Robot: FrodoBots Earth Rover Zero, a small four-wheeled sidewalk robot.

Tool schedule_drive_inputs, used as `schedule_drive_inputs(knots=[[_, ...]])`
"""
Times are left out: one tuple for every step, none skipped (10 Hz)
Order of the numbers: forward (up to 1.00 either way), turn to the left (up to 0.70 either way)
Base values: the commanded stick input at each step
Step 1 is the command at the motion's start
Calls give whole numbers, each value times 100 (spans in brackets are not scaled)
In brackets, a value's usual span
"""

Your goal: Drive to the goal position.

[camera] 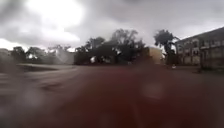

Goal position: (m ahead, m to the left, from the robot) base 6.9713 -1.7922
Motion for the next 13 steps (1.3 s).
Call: schedule_drive_inputs(knots=[[45, 0], [45, 0], [45, 0], [45, 0], [45, 0], [45, 0], [45, 0], [45, 0], [45, 0], [45, 0], [45, 0], [45, 0], [45, 0]])
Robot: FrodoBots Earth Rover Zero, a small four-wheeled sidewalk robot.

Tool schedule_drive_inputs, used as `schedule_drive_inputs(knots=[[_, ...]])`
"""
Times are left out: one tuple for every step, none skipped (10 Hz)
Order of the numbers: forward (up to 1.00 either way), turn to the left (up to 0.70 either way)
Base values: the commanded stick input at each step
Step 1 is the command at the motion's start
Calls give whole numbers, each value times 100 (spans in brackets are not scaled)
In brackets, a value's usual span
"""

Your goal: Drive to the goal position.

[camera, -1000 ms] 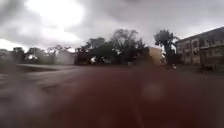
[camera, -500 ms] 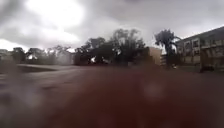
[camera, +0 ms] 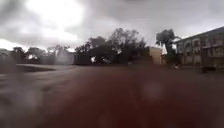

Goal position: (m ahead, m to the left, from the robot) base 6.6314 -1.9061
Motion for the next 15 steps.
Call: schedule_drive_inputs(knots=[[45, 0], [45, 0], [45, 0], [45, 0], [45, 0], [45, 0], [45, 0], [45, 0], [45, 0], [45, 0], [45, 0], [45, 0], [45, 0], [45, 0], [45, 0]])
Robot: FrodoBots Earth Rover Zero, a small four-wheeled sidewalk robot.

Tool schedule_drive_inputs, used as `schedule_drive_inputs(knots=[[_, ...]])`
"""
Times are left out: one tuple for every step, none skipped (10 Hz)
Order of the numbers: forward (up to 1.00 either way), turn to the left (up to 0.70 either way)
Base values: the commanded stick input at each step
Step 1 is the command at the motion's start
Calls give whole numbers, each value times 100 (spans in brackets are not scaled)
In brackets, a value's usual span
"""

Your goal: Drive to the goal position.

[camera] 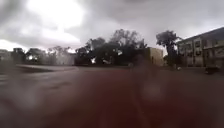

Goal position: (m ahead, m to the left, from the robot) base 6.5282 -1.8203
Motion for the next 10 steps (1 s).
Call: schedule_drive_inputs(knots=[[45, 0], [45, 0], [45, 0], [45, 0], [45, 0], [45, 0], [45, 0], [45, 0], [45, 0], [45, 0]])
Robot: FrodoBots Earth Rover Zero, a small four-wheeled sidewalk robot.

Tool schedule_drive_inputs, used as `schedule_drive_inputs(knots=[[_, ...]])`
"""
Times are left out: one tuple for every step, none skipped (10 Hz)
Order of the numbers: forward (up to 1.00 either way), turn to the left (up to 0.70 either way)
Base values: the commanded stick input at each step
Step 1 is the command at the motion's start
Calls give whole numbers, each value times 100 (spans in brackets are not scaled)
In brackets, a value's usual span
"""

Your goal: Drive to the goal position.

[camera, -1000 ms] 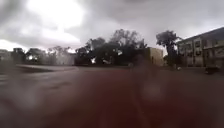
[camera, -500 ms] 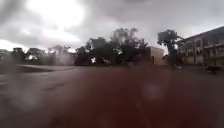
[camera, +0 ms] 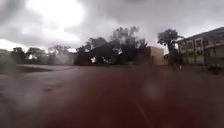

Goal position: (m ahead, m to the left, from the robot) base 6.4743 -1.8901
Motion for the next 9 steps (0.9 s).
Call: schedule_drive_inputs(knots=[[45, 0], [45, 0], [45, 0], [45, 0], [45, 0], [45, 0], [45, 0], [45, 0], [45, 0]])
